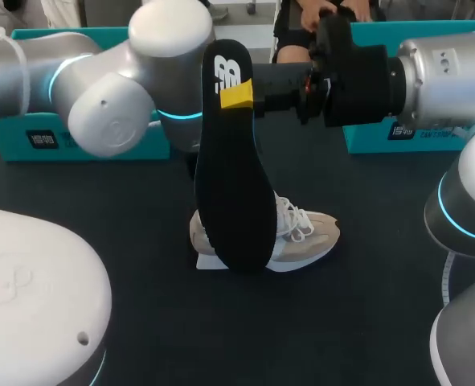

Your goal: Take the shoe out of the shoebox, open the shoe tongue, remove and reinsert the insole, then place the shoe into the shoebox

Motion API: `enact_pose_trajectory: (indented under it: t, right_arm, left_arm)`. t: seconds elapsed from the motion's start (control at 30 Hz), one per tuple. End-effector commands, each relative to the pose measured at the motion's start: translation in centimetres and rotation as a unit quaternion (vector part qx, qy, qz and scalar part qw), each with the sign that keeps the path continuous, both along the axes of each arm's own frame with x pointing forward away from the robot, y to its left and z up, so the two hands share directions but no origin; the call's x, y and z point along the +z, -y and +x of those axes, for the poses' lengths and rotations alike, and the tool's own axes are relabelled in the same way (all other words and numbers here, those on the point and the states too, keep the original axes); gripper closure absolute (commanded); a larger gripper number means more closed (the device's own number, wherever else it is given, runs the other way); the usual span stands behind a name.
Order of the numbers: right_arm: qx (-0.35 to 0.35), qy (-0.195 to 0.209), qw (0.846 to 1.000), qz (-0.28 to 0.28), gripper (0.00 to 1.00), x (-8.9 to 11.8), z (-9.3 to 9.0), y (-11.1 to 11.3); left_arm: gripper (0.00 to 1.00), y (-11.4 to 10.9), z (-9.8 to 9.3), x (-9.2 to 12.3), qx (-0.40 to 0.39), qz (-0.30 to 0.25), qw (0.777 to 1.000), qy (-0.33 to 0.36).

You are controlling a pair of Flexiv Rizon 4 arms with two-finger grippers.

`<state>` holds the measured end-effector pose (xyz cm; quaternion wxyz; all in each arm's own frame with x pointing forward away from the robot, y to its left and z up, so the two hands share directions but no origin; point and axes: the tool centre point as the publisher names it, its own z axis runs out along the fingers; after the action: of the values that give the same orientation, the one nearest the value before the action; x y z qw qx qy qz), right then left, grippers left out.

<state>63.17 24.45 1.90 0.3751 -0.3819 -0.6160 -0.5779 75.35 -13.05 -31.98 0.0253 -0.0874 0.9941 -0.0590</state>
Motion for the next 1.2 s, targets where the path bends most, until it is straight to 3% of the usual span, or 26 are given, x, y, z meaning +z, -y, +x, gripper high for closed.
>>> enact_pose_trajectory:
  t: [0.03, 0.4, 0.6, 0.77, 0.8, 0.87, 1.0, 1.07, 1.13, 1.2]
  right_arm:
    - [-0.001, 0.000, 1.000, -0.001, 1.00, 0.0, 0.0, -0.4]
    - [-0.001, 0.000, 1.000, -0.001, 1.00, 0.0, 0.0, -0.4]
    - [-0.001, 0.000, 1.000, -0.001, 1.00, 0.0, 0.0, -0.4]
    - [-0.001, 0.000, 1.000, -0.001, 1.00, 0.0, 0.0, -0.4]
    - [-0.001, 0.000, 1.000, -0.001, 1.00, 0.0, 0.0, -0.4]
    - [-0.001, 0.000, 1.000, -0.001, 1.00, 0.0, 0.0, -0.4]
    - [-0.001, 0.000, 1.000, -0.001, 1.00, 0.0, 0.0, -0.4]
    - [-0.001, 0.000, 1.000, -0.001, 1.00, 0.0, 0.0, -0.4]
    - [-0.001, 0.000, 1.000, -0.001, 1.00, 0.0, 0.0, -0.4]
    - [-0.001, 0.000, 1.000, -0.001, 1.00, 0.0, 0.0, -0.4]
  left_arm:
    - [0.00, 1.0, 0.6, -0.6, -0.010, -0.007, 1.000, -0.004]
    - [0.00, 4.2, 1.7, -3.4, -0.061, -0.060, 0.996, -0.016]
    - [0.01, 6.3, 2.4, -5.3, -0.058, -0.043, 0.997, -0.010]
    - [0.19, 7.7, 2.8, -6.2, -0.056, -0.038, 0.998, -0.015]
    - [0.36, 7.8, 2.8, -6.4, -0.057, -0.038, 0.997, -0.020]
    - [0.51, 8.0, 2.9, -6.8, -0.053, -0.030, 0.998, -0.024]
    - [0.62, 7.6, 3.0, -7.3, -0.049, -0.023, 0.998, -0.032]
    - [0.76, 7.5, 3.2, -7.6, -0.046, -0.020, 0.998, -0.036]
    - [1.00, 7.5, 3.3, -7.8, -0.044, -0.017, 0.998, -0.036]
    - [1.00, 7.5, 3.4, -7.9, -0.045, -0.016, 0.998, -0.042]
